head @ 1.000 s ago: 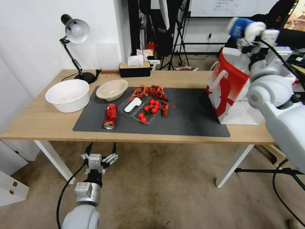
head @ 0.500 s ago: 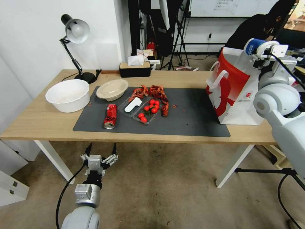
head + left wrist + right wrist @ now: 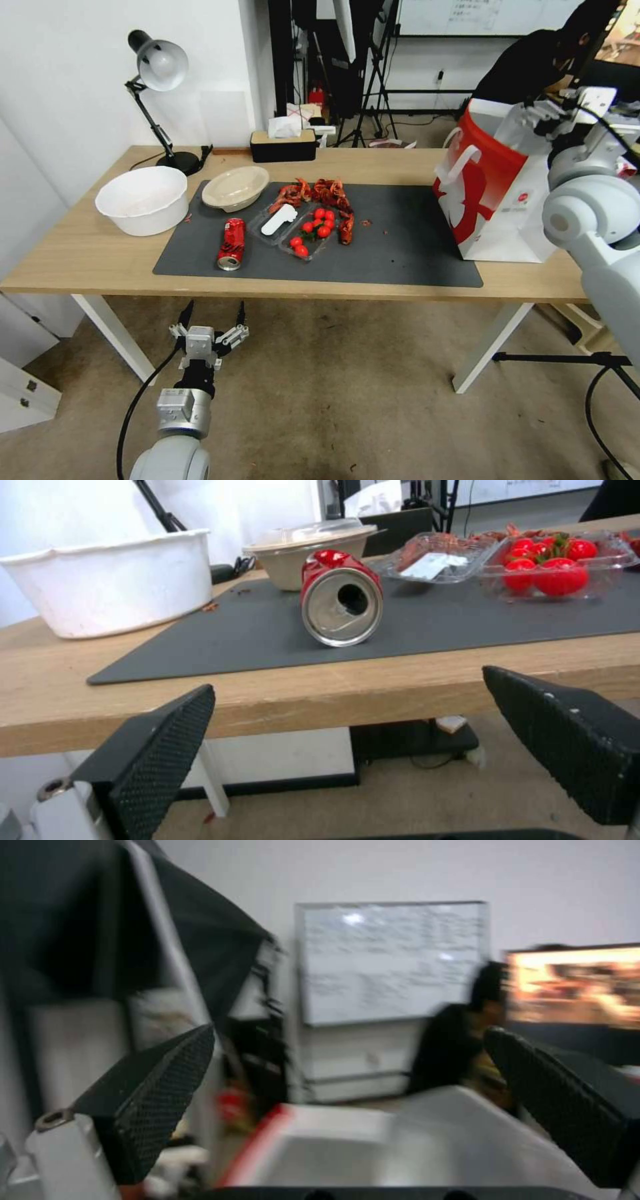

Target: Pick up the trash from the table and place it into the takeout bag.

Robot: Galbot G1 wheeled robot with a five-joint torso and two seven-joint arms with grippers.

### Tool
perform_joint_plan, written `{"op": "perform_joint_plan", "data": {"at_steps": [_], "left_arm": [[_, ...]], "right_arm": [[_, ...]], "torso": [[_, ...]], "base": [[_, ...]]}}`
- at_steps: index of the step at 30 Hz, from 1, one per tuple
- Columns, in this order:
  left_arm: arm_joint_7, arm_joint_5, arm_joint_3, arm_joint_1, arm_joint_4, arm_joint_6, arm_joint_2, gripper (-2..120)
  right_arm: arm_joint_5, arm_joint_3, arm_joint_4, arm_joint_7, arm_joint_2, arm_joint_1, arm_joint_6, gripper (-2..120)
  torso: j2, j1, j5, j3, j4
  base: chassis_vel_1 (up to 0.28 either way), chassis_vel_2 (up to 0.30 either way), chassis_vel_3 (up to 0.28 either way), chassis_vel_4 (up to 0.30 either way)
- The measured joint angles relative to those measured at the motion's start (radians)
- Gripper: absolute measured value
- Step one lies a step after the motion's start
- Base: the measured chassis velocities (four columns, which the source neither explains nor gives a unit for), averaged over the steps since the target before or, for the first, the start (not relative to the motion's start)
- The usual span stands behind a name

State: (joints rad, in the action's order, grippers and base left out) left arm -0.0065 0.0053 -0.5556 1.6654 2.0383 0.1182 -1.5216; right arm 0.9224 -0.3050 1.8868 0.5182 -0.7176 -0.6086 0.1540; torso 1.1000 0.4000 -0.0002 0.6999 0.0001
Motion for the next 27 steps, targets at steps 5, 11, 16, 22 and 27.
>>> {"op": "perform_joint_plan", "data": {"at_steps": [5, 11, 16, 22, 27], "left_arm": [[0.0, 0.0, 0.0, 0.001, 0.001, 0.002, 0.001, 100], [0.001, 0.0, -0.001, 0.003, 0.001, 0.004, 0.004, 100], [0.001, -0.004, -0.005, 0.003, 0.001, 0.008, 0.009, 100], [0.001, -0.006, -0.005, 0.002, 0.0, 0.009, 0.012, 100], [0.001, -0.01, -0.006, 0.001, -0.003, 0.012, 0.02, 100]], "right_arm": [[0.023, -0.019, 0.035, -0.138, 0.003, -0.065, -0.131, 100], [0.009, -0.052, 0.128, -0.267, -0.011, -0.204, -0.232, 100], [-0.132, -0.084, 0.246, -0.336, -0.054, -0.414, -0.27, 100], [-0.235, -0.102, 0.291, -0.346, -0.095, -0.541, -0.283, 100], [-0.422, -0.117, 0.327, -0.347, -0.183, -0.77, -0.359, 100]], "torso": [[0.0, 0.0, 0.0002, 0.0, -0.0001], [0.0, 0.0, 0.0001, 0.0, 0.0001], [0.0, 0.0, 0.0, 0.0, -0.0001], [0.0, 0.0, 0.0001, 0.0, -0.0001], [0.0, 0.0, 0.0, 0.0, 0.0001]], "base": [[0.0, 0.0, 0.0, 0.0], [0.0, 0.0, 0.0, 0.0], [0.0, 0.0, 0.0, 0.0], [0.0, 0.0, 0.0, 0.0], [0.0, 0.0, 0.0, 0.0]]}}
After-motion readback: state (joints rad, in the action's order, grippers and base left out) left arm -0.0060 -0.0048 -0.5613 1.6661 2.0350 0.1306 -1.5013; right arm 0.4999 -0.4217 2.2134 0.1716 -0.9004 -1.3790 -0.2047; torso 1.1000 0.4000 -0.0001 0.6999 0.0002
